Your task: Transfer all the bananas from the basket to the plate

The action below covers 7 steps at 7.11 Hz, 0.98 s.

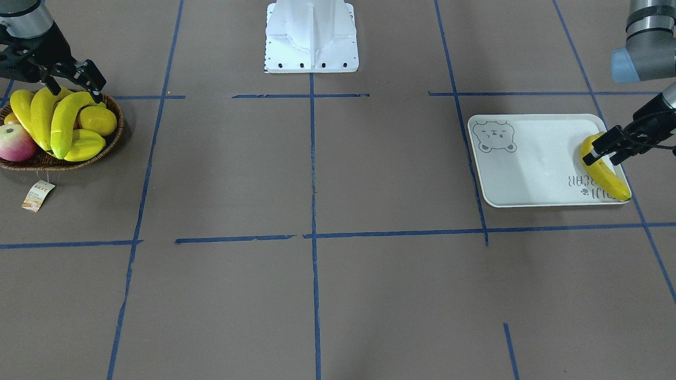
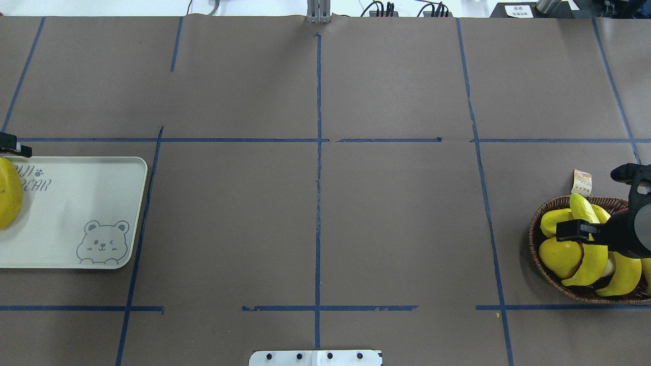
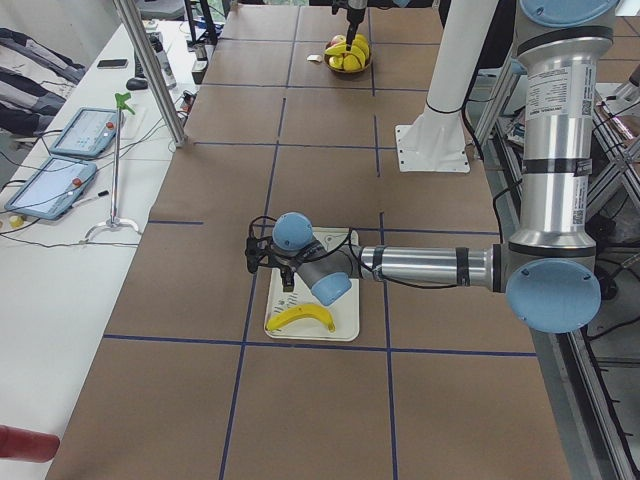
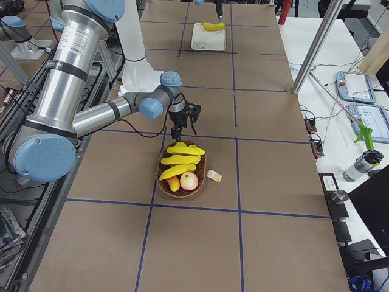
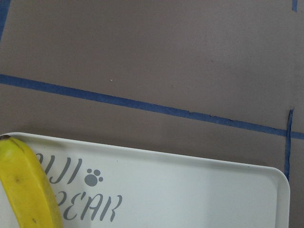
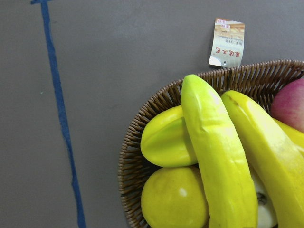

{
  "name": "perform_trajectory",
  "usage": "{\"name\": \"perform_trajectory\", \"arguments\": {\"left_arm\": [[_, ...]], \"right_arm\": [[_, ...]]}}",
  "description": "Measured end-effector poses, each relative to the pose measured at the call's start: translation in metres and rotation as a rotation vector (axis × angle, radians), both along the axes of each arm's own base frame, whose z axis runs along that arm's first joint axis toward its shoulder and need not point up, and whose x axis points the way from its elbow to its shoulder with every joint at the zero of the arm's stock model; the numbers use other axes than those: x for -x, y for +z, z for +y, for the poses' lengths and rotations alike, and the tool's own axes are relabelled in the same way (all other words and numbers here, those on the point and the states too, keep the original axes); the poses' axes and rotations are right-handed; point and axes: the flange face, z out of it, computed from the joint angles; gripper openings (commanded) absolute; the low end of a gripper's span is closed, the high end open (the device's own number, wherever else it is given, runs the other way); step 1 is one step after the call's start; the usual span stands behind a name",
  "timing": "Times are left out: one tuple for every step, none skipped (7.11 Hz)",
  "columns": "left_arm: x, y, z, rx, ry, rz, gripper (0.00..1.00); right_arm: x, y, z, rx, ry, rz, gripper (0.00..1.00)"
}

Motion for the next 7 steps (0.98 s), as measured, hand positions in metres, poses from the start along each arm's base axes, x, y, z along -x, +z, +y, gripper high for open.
{"name": "perform_trajectory", "arguments": {"left_arm": [[0.000,0.000,0.000,0.000,0.000,0.000,1.00],[0.000,0.000,0.001,0.001,0.001,0.000,1.00],[0.000,0.000,0.001,0.001,0.001,0.001,1.00],[0.001,0.000,0.002,0.000,0.001,0.002,1.00],[0.001,0.000,0.002,0.000,0.001,0.002,1.00],[0.001,0.000,0.002,0.000,0.001,0.002,1.00],[0.001,0.000,0.003,0.001,0.001,0.002,1.00]], "right_arm": [[-0.004,0.012,0.010,-0.005,0.006,-0.002,0.95],[-0.006,0.022,0.015,-0.005,0.007,0.002,0.90],[-0.005,0.030,0.018,-0.001,0.002,0.013,0.86],[-0.001,0.039,0.021,0.006,-0.009,0.026,0.82],[0.003,0.045,0.022,0.012,-0.018,0.033,0.77],[0.006,0.048,0.023,0.016,-0.022,0.036,0.71],[0.009,0.051,0.023,0.020,-0.025,0.039,0.67]]}}
